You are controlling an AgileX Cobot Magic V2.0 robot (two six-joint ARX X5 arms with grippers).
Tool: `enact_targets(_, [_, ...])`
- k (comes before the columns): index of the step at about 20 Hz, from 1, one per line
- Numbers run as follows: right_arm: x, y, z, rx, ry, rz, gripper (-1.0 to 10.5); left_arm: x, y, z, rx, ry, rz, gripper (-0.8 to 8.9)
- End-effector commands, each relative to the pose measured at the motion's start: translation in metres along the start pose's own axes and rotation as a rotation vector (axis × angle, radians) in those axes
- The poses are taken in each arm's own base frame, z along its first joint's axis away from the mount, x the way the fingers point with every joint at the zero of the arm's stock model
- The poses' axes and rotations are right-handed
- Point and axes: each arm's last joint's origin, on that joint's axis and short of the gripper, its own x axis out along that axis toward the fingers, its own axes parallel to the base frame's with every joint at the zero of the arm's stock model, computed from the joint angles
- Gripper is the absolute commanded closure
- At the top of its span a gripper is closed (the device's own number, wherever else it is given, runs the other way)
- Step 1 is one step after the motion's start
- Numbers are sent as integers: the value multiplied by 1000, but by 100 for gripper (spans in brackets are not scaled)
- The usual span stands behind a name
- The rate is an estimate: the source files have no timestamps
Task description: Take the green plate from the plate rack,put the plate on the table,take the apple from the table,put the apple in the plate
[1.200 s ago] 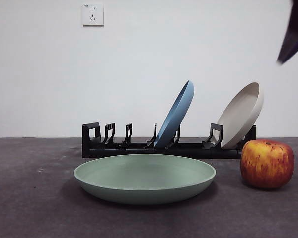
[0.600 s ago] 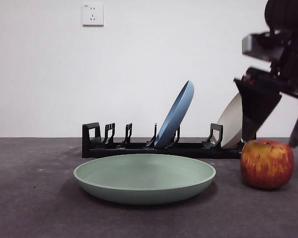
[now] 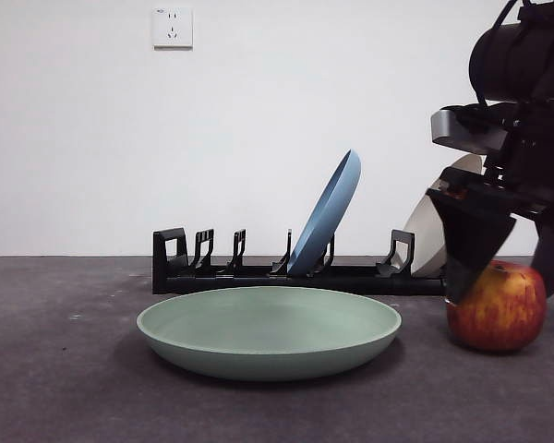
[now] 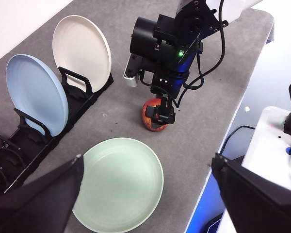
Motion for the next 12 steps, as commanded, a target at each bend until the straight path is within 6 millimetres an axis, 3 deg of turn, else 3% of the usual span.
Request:
enact_targets(1, [2, 0, 0, 7, 9, 3, 965, 0, 0, 0, -12, -4, 5, 371])
enact_targets(5, [-10, 2, 0, 11, -29, -8, 964, 0, 0, 0, -12, -4, 5, 373])
enact_targets(10, [-57, 15, 5, 0, -202, -6, 964, 0, 0, 0, -11, -4, 5, 373])
enact_targets(12, [-66, 27, 9, -28, -235, 13, 964, 0, 0, 0, -11, -4, 4, 373])
